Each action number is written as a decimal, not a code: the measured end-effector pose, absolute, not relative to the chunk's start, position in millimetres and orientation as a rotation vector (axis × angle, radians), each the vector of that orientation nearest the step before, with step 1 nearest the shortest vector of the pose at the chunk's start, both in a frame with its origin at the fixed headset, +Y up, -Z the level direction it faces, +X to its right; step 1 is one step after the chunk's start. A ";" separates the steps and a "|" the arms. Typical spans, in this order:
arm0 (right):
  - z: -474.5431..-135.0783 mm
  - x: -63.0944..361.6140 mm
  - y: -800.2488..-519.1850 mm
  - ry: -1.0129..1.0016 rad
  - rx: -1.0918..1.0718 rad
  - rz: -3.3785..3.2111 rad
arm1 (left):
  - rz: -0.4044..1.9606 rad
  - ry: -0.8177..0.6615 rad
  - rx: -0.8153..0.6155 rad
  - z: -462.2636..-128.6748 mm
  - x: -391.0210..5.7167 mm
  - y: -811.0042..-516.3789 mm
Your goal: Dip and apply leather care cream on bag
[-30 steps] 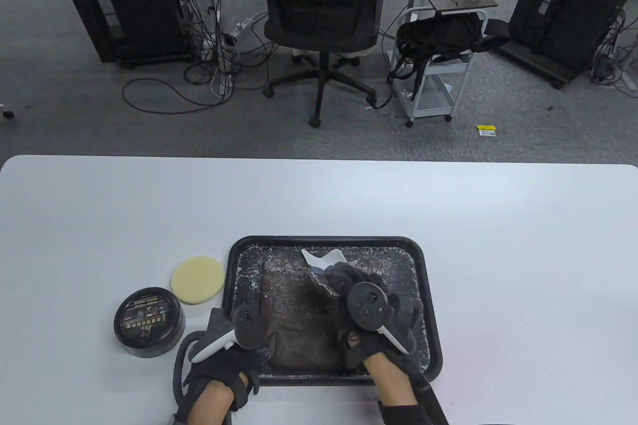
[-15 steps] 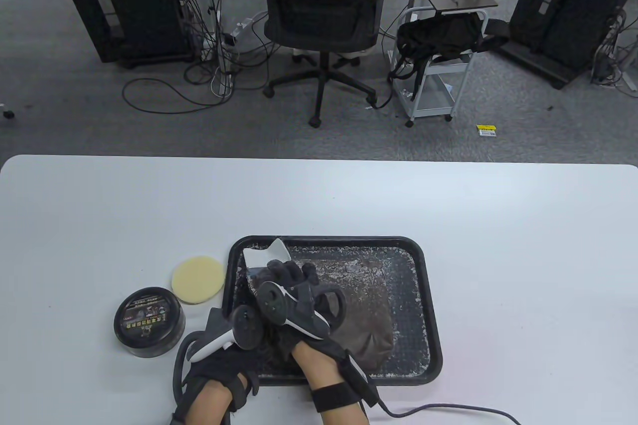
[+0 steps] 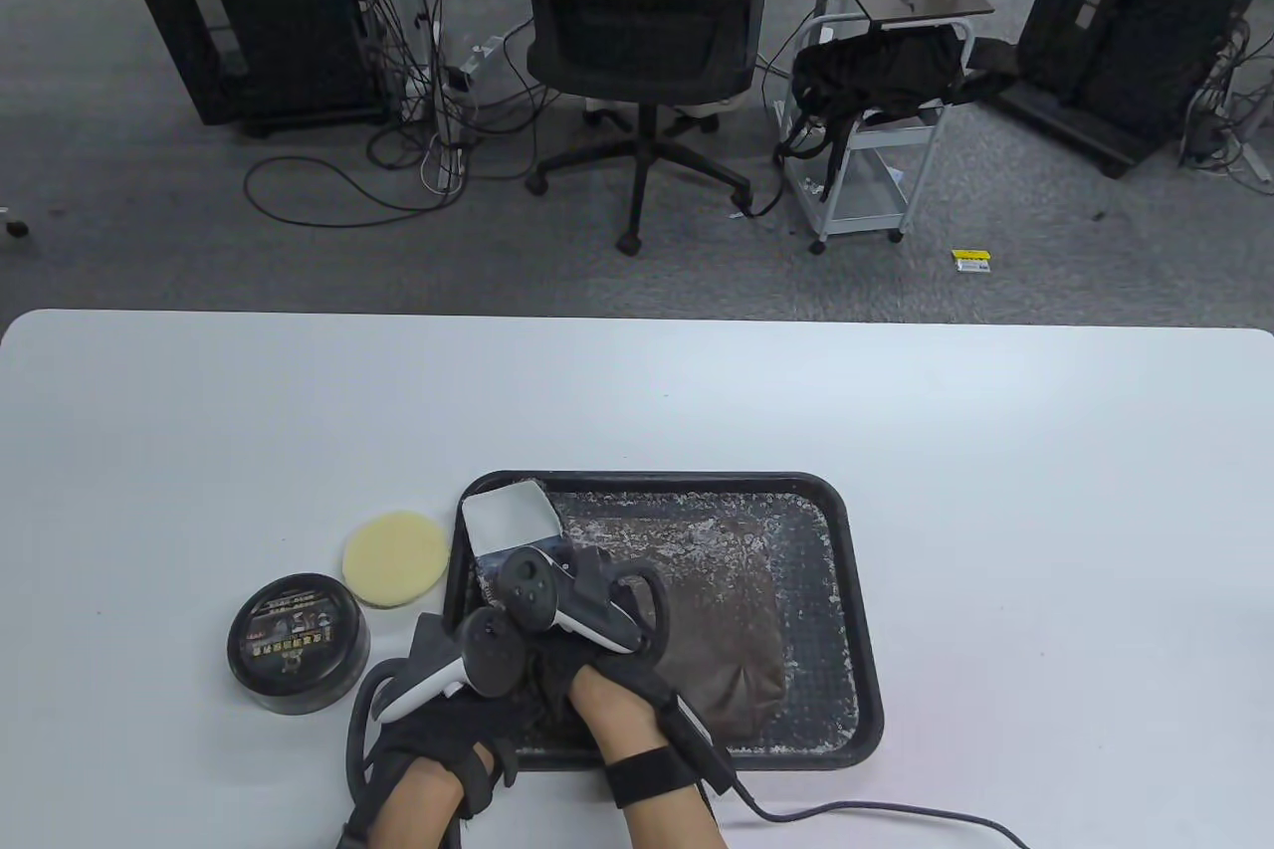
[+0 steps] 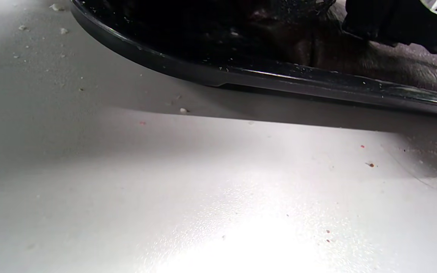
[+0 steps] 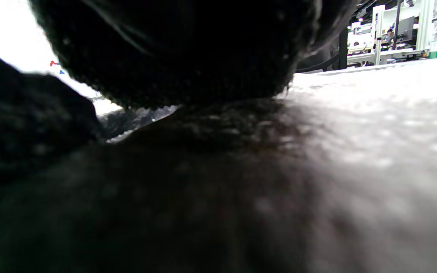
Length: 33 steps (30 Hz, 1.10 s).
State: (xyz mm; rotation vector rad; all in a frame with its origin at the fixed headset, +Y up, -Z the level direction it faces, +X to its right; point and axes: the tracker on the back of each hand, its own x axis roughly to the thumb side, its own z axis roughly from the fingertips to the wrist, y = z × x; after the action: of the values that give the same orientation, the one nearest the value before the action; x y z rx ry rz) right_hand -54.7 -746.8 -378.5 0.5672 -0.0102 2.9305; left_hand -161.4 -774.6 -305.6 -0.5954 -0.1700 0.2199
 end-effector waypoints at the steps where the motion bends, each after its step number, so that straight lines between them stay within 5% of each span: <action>1: -377.8 -55.2 -747.7 -0.010 0.573 2.943 | 0.217 -0.169 -0.593 -305.5 -161.4 -774.7; 33: -388.4 13.9 -755.7 0.036 0.285 3.212 | 0.225 -0.144 -0.642 -302.9 -158.1 -778.4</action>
State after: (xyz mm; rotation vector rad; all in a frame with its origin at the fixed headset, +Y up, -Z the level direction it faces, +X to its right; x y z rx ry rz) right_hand 13.9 -755.7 -388.4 0.2848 0.0365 3.2122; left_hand -158.1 -778.4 -302.9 -0.6424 -0.1439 0.2250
